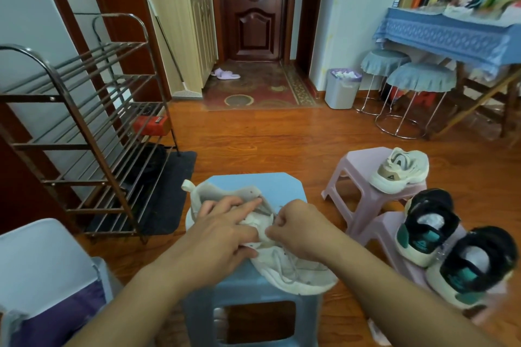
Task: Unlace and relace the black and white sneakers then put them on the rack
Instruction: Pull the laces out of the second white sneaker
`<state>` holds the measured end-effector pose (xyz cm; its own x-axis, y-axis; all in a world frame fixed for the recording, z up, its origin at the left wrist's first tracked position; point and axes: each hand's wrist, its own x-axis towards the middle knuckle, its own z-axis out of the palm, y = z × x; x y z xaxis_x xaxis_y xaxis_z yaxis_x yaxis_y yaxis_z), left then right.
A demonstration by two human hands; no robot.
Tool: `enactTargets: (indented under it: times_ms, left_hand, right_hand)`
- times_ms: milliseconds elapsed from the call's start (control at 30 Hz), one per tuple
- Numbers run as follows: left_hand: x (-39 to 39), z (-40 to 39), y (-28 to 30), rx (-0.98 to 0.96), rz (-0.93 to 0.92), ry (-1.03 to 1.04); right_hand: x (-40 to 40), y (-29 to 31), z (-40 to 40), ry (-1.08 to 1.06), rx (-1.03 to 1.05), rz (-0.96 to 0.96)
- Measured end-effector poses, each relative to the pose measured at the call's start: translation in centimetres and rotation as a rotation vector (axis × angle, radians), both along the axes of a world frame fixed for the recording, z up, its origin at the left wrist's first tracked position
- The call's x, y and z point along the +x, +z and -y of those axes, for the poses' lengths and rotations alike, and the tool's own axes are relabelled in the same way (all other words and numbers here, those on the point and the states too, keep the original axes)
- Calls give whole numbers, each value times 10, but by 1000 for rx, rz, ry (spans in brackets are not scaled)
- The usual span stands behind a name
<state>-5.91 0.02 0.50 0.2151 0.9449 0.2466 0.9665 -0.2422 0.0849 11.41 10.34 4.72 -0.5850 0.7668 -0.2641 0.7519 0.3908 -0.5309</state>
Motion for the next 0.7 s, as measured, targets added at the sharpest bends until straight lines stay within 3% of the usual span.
enactTargets:
  times_ms: [67,100,167,200,267,367,433,567,633,700]
  left_hand:
    - [0,0,3,-5,8,3]
    - [0,0,5,-7,13,2]
    - [1,0,5,-22,28,6]
    - [1,-1,5,-25,33,9]
    - [2,-1,6,-34,40,13]
    - [1,1,7,-53,47,12]
    - [1,2,6,-56,50,10]
    - [1,1,6,-73,35,5]
    - [2,0,7,-69,35,9]
    - [2,0,8,-72,44,19]
  right_hand:
    - [12,14,3,198,-68,-71]
    - [23,25,7,419,-165,-60]
    - [45,44,17,832,-407,84]
    - [55,47,20,917,-464,156]
    - [59,43,19,798,-364,144]
    - [39,24,5,170,-105,-99]
    - [18,11,-3,-55,-22,-160]
    - [-2,-10,-8,-41,121,-33]
    - [4,-1,-5,-22,-48,-61]
    - [23,17,5,222,-262,-2]
